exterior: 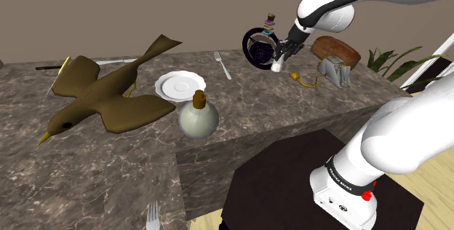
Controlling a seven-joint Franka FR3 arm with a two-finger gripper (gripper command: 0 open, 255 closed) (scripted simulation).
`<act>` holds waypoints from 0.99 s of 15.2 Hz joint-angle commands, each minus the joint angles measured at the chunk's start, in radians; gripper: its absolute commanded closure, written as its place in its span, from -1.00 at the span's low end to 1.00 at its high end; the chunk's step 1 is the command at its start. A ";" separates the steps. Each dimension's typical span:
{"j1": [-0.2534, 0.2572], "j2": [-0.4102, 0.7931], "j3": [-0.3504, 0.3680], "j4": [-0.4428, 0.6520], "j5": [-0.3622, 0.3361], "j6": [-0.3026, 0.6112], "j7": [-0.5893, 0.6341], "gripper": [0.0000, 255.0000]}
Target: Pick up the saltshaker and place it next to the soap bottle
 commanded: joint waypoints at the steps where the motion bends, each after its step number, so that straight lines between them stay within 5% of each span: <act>1: -0.006 -0.019 0.007 0.012 -0.014 -0.029 0.014 1.00; 15: -0.025 -0.106 0.043 0.130 -0.065 -0.227 0.073 1.00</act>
